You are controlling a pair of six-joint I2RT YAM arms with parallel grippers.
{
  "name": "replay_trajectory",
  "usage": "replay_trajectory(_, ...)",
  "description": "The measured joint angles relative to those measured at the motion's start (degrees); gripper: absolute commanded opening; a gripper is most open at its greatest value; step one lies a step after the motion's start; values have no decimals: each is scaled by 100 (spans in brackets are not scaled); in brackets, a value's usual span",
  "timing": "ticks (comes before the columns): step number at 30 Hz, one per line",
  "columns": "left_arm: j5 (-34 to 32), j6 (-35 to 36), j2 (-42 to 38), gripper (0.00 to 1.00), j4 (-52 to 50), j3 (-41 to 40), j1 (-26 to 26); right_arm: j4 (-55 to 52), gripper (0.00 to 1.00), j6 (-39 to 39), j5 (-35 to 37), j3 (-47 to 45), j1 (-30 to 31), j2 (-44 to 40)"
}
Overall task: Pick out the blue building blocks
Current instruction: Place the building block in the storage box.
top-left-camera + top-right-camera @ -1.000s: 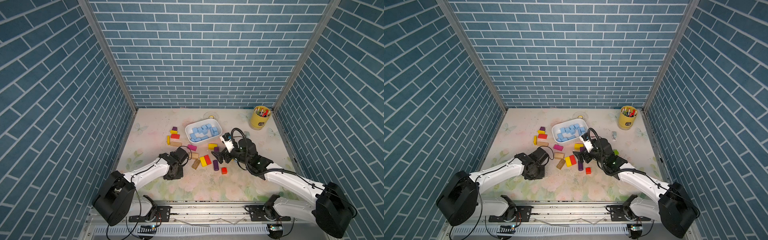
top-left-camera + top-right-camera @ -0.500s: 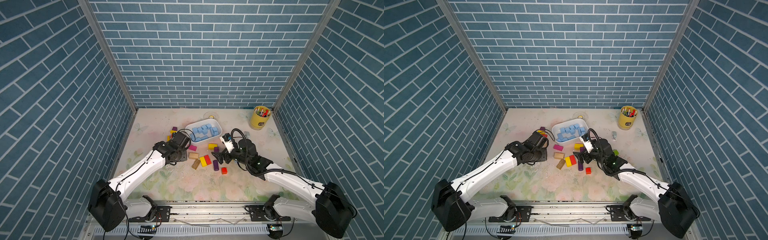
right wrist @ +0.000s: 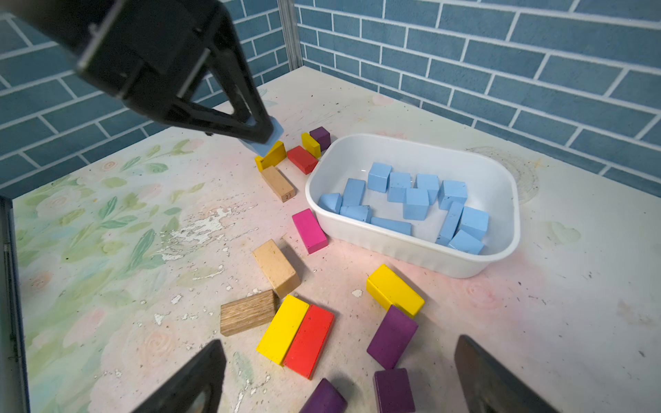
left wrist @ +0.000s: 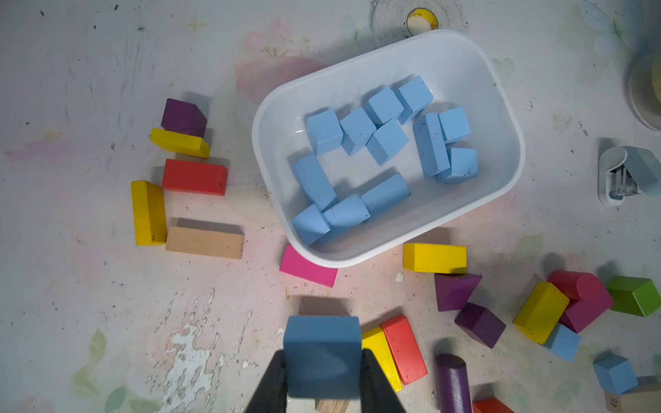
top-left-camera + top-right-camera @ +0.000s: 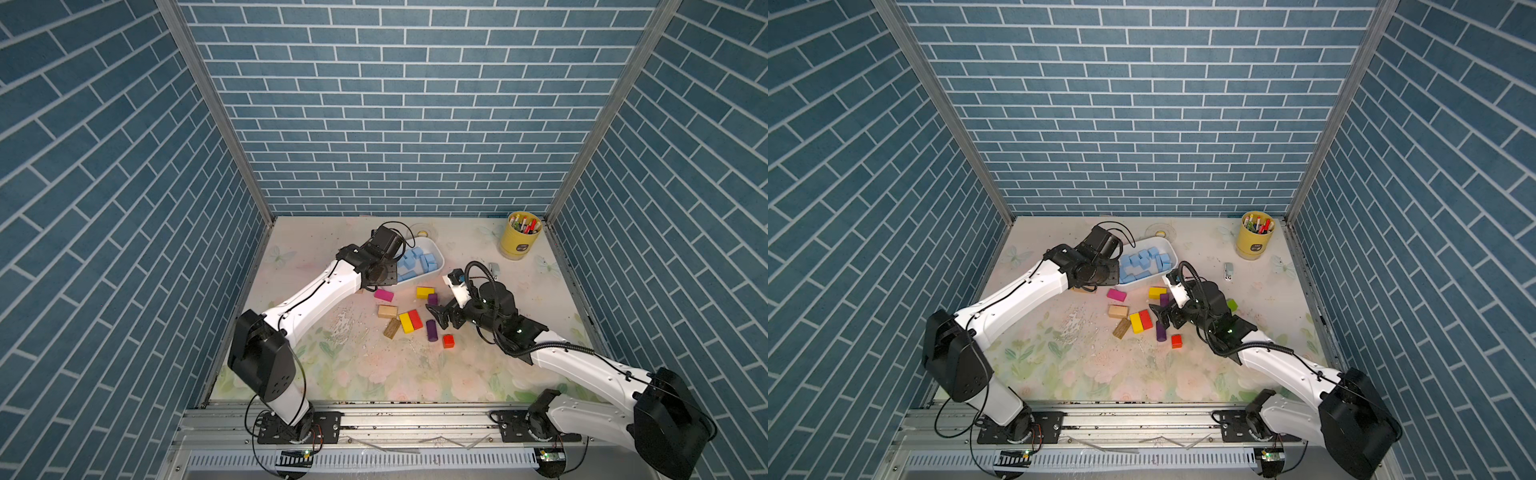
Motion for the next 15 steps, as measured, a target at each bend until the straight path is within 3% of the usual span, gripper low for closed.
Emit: replay_trajectory(15, 452, 223, 2330, 32, 22, 1838, 323, 245, 99, -153, 568, -103, 0, 9)
